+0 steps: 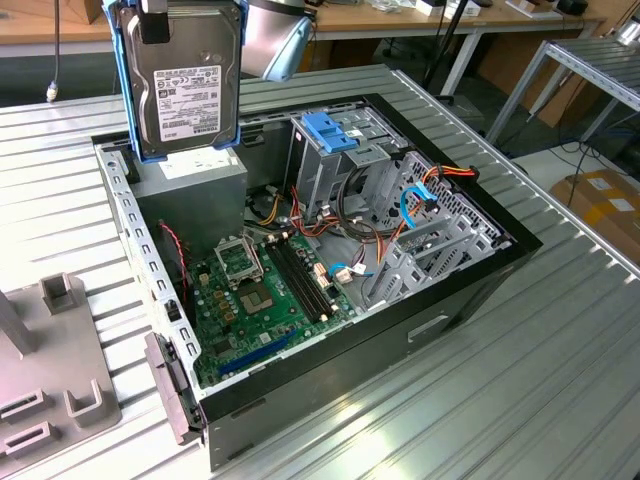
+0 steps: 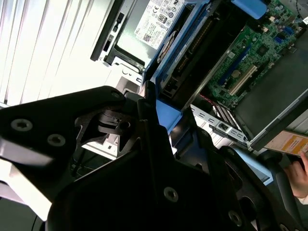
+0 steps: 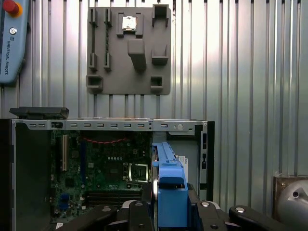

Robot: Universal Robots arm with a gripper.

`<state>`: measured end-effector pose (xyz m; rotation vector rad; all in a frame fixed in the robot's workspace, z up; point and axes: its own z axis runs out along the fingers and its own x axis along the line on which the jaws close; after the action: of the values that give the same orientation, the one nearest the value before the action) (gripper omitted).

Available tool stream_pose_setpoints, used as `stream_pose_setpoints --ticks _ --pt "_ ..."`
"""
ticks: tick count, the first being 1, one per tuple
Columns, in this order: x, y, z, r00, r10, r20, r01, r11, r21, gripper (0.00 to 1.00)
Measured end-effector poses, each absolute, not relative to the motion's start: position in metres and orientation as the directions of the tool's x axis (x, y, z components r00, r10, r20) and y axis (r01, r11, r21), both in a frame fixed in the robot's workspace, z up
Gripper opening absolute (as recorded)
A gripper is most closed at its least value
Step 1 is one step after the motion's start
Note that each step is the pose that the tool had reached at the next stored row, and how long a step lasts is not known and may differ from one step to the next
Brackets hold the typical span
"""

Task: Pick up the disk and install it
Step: 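Pick up the disk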

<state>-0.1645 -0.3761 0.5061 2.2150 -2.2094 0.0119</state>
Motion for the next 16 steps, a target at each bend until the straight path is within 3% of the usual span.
stream_pose_setpoints --ticks 16 --pt "-0.131 -0.376 0.506 0.003 -1.000 0.015 -1.000 -0.003 0.004 0.36"
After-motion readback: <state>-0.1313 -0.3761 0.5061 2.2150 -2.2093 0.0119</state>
